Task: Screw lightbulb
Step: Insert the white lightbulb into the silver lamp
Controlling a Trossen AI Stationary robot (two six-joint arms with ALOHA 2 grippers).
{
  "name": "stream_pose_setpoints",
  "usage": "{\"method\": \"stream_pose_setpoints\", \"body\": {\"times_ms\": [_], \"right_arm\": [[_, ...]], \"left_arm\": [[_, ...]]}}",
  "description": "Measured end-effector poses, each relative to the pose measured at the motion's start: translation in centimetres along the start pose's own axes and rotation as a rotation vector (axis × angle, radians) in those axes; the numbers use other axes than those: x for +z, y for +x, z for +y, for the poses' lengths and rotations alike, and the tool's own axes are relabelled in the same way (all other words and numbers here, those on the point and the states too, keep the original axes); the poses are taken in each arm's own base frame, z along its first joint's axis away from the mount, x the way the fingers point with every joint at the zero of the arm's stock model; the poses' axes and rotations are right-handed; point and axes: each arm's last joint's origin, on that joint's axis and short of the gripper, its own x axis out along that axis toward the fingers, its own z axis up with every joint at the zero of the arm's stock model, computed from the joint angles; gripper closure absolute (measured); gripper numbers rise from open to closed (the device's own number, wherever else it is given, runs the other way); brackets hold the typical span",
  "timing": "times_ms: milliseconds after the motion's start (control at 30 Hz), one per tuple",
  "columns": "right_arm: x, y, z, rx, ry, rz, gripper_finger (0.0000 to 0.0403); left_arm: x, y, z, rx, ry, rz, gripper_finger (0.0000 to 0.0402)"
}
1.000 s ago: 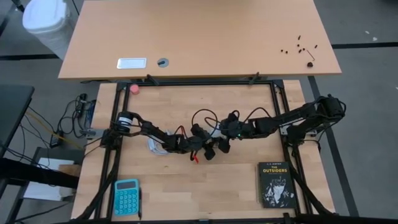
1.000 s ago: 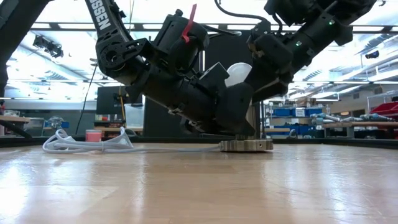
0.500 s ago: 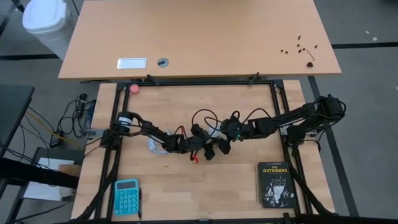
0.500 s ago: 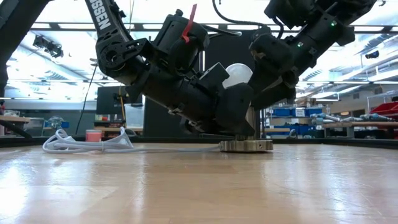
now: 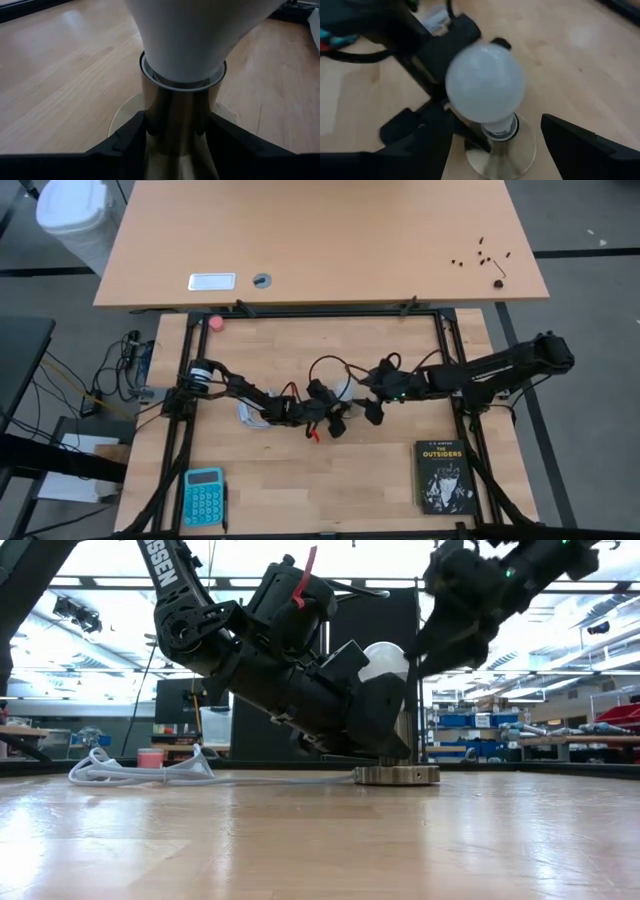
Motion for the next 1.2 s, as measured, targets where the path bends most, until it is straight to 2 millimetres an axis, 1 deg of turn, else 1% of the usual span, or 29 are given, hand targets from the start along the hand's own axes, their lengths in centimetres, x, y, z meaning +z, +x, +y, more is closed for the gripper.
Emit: {"method": "stream_pose_setpoints", "body": {"times_ms": [133,333,433,667,800,933,1000,1100,1200], "right_arm": [[-0.1,-0.7,0.6,0.016,-0.056,-0.015,0.0093],[-1.3,-1.3,1.5,-0.058,-0.157,0.018,0.0093],[-2.2,-1.6,2.0,-0.073,-0.204,-0.012,0.0093],[-4.2,-1.7,2.0,-0.045,-0.185,-0.059,0.0094],[-5.7,-1.0,2.4,-0.063,-0.166,-0.123,0.0094],[-7.7,-0.4,2.0,-0.148,-0.208,-0.175,0.0094],[-8.5,-0.3,1.5,-0.139,-0.221,-0.223,0.0094],[-8.8,-0.2,0.8,-0.038,-0.223,-0.321,0.0094],[-9.5,0.0,-0.5,0.095,-0.257,-0.331,0.0094]], "left_arm": [[0.0,0.0,0.0,-0.005,0.027,0.003,0.0213],[-0.1,0.0,-0.1,-0.036,0.056,0.014,0.0213],[-0.1,0.0,-0.2,-0.07,0.082,0.021,0.0213],[-0.1,0.0,-0.3,-0.114,0.105,0.033,0.0213],[-0.1,0.0,-0.3,-0.115,0.106,0.034,0.0213],[-0.1,0.0,-0.4,-0.116,0.107,0.035,0.0213],[-0.1,0.0,-0.4,-0.128,0.107,0.038,0.0213],[-0.2,0.0,-0.4,-0.146,0.124,0.041,0.0213],[-0.2,-0.1,-0.5,-0.186,0.153,0.047,0.0213]]}}
